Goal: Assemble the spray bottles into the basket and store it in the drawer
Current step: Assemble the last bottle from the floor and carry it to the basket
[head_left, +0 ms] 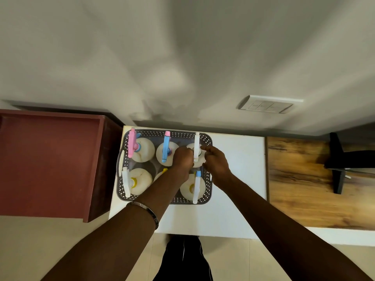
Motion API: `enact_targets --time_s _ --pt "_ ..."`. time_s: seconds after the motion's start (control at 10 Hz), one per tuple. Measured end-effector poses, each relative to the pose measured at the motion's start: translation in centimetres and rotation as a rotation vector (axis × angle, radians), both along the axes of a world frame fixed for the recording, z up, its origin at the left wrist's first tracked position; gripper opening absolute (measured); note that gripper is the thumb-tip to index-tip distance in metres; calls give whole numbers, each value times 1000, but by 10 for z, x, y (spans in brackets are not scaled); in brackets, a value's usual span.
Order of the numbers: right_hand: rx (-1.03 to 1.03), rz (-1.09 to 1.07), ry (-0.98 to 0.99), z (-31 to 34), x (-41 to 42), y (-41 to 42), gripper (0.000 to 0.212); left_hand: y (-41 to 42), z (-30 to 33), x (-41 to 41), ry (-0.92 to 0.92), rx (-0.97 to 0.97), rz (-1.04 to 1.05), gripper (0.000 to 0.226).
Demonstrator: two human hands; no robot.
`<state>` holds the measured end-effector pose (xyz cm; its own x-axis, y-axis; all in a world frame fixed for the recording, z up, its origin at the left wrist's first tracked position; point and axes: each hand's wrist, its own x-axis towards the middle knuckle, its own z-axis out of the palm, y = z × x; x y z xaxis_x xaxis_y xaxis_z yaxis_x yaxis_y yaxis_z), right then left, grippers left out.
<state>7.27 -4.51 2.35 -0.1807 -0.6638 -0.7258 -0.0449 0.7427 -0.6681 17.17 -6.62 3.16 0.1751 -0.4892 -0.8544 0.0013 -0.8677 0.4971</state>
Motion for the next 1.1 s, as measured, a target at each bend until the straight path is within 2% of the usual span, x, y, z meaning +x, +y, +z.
enact_targets --time_s 0.2,0.3,0.4,0.5,0.7,0.9,1.1 --pt "-34 1 -9 23 -6 4 30 1 24 4 64 -49 -22 41" --pt "-63 -34 -31 36 -10 12 23 5 37 5 -23 -59 -35 22" --pt "-99 -42 -32 49 -13 24 16 16 45 12 -23 -126 -70 24" --pt "-121 -58 -38 60 -15 37 15 32 60 20 -16 -198 -115 41" --pt "-139 -19 -31 82 -19 73 26 73 87 22 -244 -413 -286 40" --pt "-193 -22 -25 104 -27 121 20 122 109 19 -240 -456 -239 50" --pt "-169 -68 -77 109 -26 195 18 196 110 26 -195 -503 -158 38"
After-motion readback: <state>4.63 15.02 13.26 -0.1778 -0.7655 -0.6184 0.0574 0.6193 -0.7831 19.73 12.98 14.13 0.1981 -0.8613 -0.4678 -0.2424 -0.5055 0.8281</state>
